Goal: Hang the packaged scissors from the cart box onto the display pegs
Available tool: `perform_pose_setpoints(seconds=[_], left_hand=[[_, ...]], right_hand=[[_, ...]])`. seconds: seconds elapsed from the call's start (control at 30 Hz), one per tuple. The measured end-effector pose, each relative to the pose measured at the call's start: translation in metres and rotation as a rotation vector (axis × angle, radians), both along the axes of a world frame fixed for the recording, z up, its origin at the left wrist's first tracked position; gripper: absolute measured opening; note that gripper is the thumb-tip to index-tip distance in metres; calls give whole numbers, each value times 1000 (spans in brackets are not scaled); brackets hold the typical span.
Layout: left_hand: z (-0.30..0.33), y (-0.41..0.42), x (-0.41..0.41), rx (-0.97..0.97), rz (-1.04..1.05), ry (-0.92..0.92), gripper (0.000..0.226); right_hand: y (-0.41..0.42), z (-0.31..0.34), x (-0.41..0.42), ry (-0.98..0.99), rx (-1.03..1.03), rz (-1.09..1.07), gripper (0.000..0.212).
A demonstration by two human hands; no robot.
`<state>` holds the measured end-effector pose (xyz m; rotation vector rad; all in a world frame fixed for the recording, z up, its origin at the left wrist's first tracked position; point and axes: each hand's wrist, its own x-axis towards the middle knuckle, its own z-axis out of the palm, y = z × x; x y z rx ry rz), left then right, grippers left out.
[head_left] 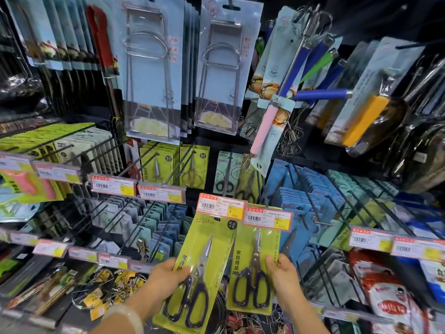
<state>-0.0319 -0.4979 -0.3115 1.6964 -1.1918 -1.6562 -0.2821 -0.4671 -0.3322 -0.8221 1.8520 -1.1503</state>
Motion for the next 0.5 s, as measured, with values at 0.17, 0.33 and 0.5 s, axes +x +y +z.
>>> perform_pose_setpoints(seconds=[0.17, 0.33, 0.5], left_hand=[[-1, -4, 1, -16, -6, 23, 14], [4, 0, 4, -20, 5, 24, 3], [7, 2, 3, -43, -2, 64, 9]], right_hand=[[-9, -5, 0, -26, -1, -27, 19], [-20, -4, 1, -73, 0, -28, 48], [-27, -5, 1, -104, -5, -10, 64]])
